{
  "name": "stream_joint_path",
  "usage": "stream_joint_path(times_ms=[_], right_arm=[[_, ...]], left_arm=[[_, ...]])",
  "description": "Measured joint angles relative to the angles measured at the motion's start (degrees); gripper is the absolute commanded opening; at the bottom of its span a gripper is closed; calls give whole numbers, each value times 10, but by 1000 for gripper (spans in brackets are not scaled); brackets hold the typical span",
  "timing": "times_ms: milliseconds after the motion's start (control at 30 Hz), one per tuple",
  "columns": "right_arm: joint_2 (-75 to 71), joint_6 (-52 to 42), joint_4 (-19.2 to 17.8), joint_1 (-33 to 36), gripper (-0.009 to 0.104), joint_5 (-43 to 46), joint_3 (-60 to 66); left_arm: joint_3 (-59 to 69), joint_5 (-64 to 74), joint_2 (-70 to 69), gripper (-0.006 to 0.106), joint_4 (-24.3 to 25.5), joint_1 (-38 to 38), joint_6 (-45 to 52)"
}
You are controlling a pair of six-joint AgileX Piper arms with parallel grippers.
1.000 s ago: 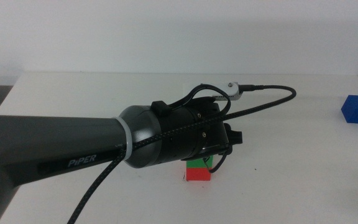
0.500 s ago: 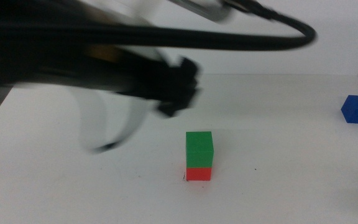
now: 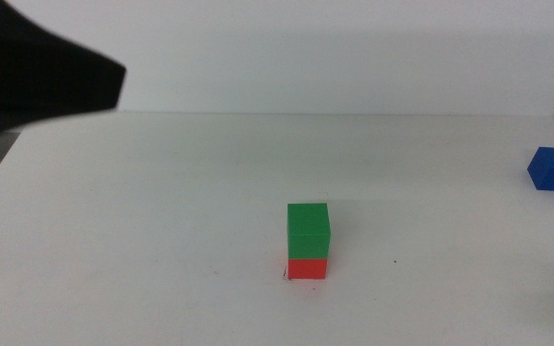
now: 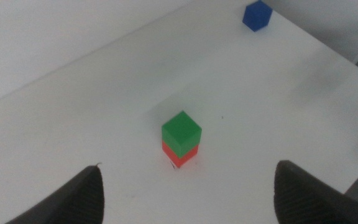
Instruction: Stack red cubes first, then green, then blue cubes in a specific spot.
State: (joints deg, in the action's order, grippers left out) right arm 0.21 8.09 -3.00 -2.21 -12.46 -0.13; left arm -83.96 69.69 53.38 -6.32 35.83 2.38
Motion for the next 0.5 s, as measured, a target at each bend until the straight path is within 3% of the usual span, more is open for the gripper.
stream_joint_path(times_ms=[500], right_arm=[[0,0,1,0,93,14,0]], left_arm=[[-17,-5,0,94,-3,-9,5]])
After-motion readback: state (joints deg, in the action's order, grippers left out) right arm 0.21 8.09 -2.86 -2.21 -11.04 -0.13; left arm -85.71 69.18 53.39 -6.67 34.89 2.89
